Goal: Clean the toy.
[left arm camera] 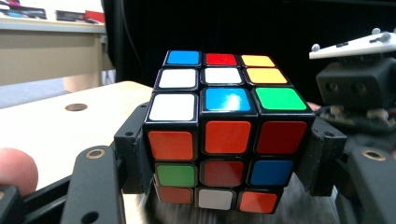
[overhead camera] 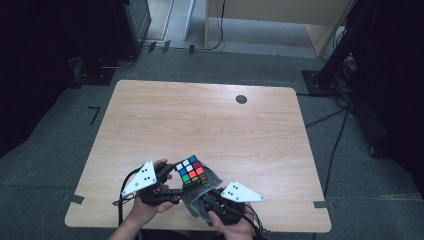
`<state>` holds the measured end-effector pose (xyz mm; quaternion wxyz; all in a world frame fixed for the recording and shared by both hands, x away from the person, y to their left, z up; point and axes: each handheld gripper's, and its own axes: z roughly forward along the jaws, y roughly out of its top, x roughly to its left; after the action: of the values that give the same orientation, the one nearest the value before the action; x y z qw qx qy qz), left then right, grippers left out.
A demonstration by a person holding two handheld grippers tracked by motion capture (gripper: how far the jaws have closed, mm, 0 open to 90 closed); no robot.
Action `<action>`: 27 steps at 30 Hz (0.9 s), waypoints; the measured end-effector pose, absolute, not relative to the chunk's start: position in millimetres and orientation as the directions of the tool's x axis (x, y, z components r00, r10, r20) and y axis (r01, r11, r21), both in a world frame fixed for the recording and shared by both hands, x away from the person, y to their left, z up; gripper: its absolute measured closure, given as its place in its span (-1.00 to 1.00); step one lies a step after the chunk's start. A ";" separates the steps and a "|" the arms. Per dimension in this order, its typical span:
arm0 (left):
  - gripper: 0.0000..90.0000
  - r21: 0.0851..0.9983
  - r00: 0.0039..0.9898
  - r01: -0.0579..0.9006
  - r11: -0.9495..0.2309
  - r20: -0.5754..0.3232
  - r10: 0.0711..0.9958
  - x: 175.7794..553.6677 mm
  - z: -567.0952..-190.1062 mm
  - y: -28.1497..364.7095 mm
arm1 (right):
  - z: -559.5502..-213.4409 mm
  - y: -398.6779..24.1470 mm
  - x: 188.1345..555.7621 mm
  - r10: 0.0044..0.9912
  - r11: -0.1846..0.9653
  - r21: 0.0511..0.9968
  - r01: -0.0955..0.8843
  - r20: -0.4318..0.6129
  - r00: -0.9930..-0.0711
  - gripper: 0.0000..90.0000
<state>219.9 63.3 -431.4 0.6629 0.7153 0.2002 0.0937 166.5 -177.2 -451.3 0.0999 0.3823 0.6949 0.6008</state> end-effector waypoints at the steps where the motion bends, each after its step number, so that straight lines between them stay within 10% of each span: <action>1: -0.24 0.986 0.900 0.164 -0.040 -0.132 0.416 220.3 -431.1 64.4 | -450.2 -183.0 168.0 0.667 -0.036 0.910 0.412 0.329 -0.669 0.72; 19: -0.24 0.980 0.868 0.190 -0.058 -0.140 0.476 232.0 -435.9 76.7 | -470.4 -286.1 205.7 0.966 0.097 0.906 0.413 0.014 -0.257 0.62; 27: -0.24 0.976 0.856 0.208 -0.064 -0.150 0.494 235.8 -438.8 79.2 | -501.7 -271.1 222.2 0.932 0.228 0.794 0.563 -0.011 -0.362 0.07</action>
<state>235.8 79.2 -438.8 0.6394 0.7207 0.2435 0.1119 222.2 -271.1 -501.7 0.2544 0.5044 0.7412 0.3625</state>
